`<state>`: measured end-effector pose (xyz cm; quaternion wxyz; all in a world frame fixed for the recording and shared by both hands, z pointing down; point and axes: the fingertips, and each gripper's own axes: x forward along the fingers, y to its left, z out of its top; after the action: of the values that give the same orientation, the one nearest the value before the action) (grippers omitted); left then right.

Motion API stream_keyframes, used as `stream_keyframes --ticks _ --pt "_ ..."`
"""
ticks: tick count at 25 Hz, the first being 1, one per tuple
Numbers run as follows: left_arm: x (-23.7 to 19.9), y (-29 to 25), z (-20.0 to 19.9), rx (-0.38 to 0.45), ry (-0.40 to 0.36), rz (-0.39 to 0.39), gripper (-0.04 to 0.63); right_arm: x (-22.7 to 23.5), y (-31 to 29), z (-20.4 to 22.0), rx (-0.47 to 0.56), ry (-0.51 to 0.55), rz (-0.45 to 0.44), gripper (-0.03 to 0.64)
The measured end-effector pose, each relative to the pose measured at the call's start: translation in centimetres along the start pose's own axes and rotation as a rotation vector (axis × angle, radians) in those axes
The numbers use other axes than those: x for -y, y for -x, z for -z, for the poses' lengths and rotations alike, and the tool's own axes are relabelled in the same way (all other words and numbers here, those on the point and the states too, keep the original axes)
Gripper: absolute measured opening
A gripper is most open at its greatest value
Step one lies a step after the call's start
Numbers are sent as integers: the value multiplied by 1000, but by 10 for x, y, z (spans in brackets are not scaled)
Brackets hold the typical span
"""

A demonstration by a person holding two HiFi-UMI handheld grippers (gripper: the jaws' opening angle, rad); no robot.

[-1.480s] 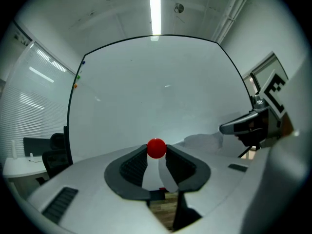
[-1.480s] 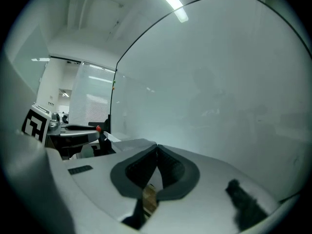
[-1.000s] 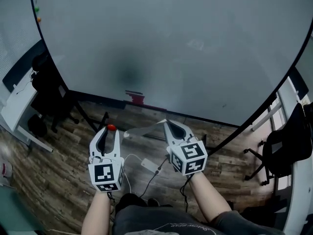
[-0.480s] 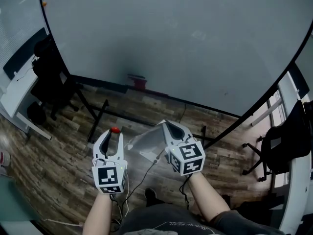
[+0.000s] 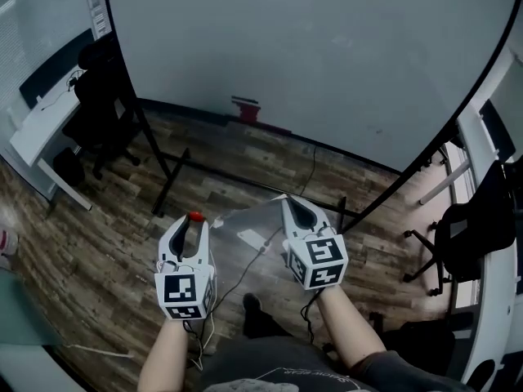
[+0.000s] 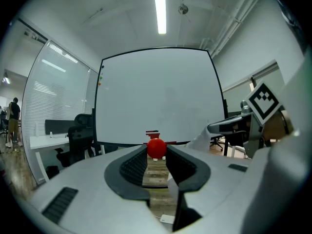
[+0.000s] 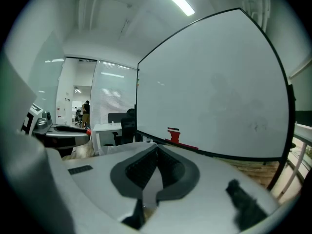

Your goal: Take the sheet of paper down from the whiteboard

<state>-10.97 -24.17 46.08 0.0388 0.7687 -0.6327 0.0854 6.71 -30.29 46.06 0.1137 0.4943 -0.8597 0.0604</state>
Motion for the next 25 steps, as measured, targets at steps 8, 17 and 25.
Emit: stream_keyframes --ticks 8,17,25 --pt "7 90 16 -1 13 -8 124 -52 72 20 -9 20 -5 21" --pt "30 163 30 13 30 17 124 -88 139 43 -53 50 1 21" --pt "56 203 38 13 39 39 124 -107 182 55 -76 74 -36 21"
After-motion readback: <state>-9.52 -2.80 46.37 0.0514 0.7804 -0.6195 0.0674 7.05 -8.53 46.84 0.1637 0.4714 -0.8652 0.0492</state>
